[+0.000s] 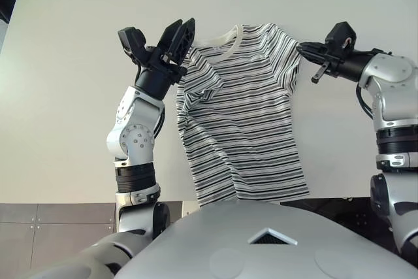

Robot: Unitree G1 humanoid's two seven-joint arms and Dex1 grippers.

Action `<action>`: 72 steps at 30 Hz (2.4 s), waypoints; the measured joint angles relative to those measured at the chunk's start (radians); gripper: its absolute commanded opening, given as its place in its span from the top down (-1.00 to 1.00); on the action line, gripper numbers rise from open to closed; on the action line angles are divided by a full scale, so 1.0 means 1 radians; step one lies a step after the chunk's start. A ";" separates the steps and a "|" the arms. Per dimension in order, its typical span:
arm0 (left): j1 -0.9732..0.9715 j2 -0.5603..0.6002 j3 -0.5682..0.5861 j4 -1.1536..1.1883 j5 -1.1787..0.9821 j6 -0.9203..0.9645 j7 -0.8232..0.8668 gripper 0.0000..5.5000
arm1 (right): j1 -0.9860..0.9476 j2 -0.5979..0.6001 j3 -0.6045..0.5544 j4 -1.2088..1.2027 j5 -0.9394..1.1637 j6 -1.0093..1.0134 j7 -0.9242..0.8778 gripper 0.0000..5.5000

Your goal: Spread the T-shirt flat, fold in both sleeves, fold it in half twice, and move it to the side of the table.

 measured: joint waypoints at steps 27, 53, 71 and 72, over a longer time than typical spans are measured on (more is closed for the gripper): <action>-0.014 -0.016 0.002 0.021 -0.008 -0.005 -0.003 0.20 | -0.094 0.292 0.200 0.142 0.008 0.090 -0.051 0.77; 0.282 0.510 -0.105 -0.038 0.629 -0.875 -0.377 0.20 | 0.133 -0.027 -0.019 -0.166 0.175 -0.315 0.357 0.72; 0.243 0.534 -0.282 0.139 0.847 -1.107 -0.258 0.20 | -0.364 0.290 0.416 0.894 -0.580 -0.716 -0.516 0.72; 0.243 0.533 -0.285 0.139 0.847 -1.107 -0.254 0.20 | -0.376 0.293 0.415 0.919 -0.581 -0.715 -0.526 0.72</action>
